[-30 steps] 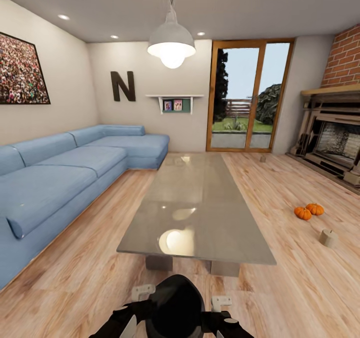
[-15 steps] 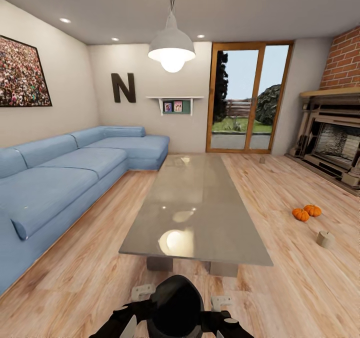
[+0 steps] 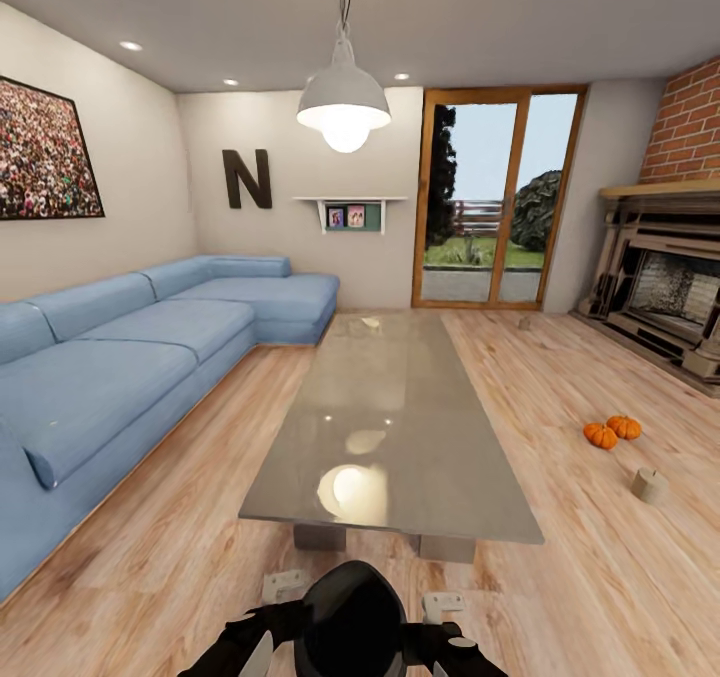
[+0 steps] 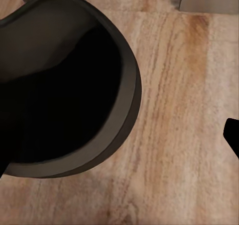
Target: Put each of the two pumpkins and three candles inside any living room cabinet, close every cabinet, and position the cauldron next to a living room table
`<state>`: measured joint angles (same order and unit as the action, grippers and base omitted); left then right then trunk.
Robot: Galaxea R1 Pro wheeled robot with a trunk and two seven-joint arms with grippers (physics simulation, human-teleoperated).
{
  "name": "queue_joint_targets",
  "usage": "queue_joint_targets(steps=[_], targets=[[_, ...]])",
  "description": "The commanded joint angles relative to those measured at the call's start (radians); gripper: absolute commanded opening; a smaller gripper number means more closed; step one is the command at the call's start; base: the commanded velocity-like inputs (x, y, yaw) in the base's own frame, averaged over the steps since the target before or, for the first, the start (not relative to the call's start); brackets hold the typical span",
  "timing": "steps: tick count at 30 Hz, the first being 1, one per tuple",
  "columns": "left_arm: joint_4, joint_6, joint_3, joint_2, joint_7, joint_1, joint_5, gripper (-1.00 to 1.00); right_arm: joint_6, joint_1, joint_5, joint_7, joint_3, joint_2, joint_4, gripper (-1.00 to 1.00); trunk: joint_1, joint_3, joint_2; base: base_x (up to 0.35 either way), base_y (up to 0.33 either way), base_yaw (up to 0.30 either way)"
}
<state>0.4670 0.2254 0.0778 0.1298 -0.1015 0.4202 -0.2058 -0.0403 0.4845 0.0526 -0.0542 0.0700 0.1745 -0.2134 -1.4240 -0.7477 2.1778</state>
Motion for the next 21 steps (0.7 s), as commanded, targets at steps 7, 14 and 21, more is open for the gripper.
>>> queue_joint_targets(steps=[7, 14, 21], targets=[[0.002, 0.005, 0.008, -0.001, -0.009, 0.0, -0.01, 1.0, -0.004, 0.0, 0.006, -0.006, 0.007, 0.0, -0.001, 1.0, 0.027, 0.021, -0.049, 0.0, 0.0, -0.001], [0.002, 0.005, 0.008, -0.001, -0.009, 0.0, -0.01, 1.0, -0.004, 0.0, 0.007, -0.005, 0.007, 0.0, -0.001, 1.0, 0.054, 0.044, -0.098, 0.0, 0.0, -0.147], [0.002, 0.005, 0.008, -0.001, -0.009, 0.0, -0.01, 1.0, -0.004, 0.0, 0.007, -0.004, 0.007, 0.0, -0.001, 1.0, 0.081, 0.068, -0.147, 0.0, 0.0, -0.247]])
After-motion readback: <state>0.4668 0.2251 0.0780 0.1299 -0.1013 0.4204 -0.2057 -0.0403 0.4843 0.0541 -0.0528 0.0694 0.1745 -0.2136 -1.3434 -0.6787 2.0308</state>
